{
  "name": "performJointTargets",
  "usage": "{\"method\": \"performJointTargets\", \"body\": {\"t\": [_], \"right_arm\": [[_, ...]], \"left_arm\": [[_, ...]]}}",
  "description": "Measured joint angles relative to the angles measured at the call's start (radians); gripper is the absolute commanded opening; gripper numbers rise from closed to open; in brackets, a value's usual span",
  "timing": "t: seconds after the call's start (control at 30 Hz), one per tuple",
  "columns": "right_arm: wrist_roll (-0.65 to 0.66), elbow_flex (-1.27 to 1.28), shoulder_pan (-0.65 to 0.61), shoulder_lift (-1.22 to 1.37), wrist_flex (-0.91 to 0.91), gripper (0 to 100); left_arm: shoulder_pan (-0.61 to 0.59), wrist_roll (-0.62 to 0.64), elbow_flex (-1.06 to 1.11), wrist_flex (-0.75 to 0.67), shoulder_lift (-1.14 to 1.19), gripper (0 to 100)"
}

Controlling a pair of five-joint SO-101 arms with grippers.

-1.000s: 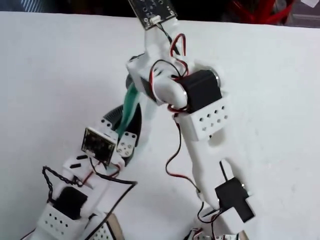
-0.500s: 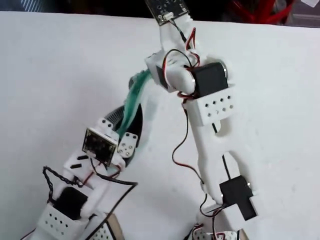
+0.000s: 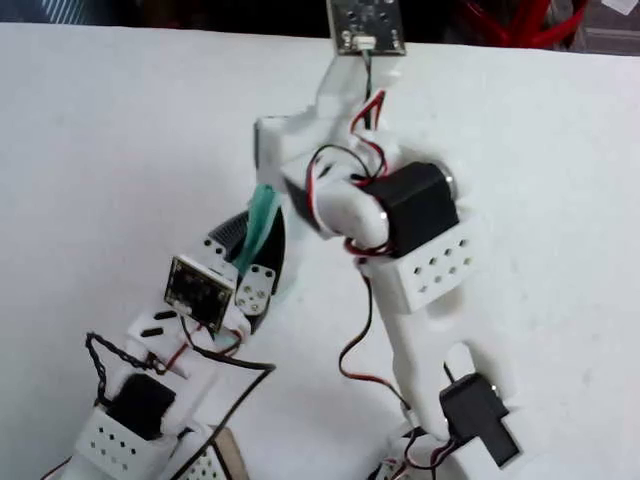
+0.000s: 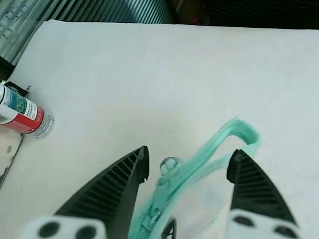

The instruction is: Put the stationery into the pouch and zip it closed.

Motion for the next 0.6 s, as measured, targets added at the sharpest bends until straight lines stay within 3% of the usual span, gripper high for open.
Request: {"method": "performJointTargets", "body": {"t": [0.23,0.43,0.6], "right_arm": [[-0.029,-0.002,-0.021,0.048,0.002,24.1],[-0.029,-0.043,-0.017,0.118,0.0,9.7],[0.066,-0.057,-0.028,0.118,0.002,9.2]], "left_arm": [[0.0,0.0,0.0,0.0,0.0,2],[-0.008,0.0,0.0,0.0,0.0,2],[-0.009,0.0,0.0,0.0,0.0,2]]}}
